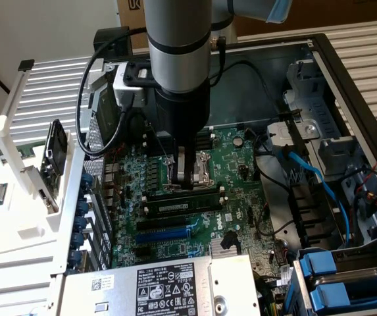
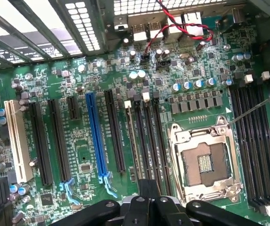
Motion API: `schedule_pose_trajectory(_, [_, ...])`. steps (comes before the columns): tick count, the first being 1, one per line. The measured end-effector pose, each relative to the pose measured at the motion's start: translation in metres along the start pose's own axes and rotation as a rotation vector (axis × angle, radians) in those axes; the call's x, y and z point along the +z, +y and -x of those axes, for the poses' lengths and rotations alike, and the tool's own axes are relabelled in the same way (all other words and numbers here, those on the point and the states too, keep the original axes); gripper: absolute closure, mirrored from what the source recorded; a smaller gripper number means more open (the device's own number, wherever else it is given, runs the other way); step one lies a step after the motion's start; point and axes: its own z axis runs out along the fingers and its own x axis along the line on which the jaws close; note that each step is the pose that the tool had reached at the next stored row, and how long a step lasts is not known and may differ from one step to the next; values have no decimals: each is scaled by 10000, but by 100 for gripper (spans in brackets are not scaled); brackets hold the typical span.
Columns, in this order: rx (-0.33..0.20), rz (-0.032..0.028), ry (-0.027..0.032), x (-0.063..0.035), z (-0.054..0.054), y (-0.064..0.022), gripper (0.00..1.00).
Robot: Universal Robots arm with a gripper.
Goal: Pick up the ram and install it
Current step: 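Press down the ram until it locks into place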
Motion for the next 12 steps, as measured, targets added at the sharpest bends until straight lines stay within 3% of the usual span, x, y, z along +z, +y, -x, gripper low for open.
schedule_pose_trajectory(12, [2059, -124, -35, 17, 0, -1, 89])
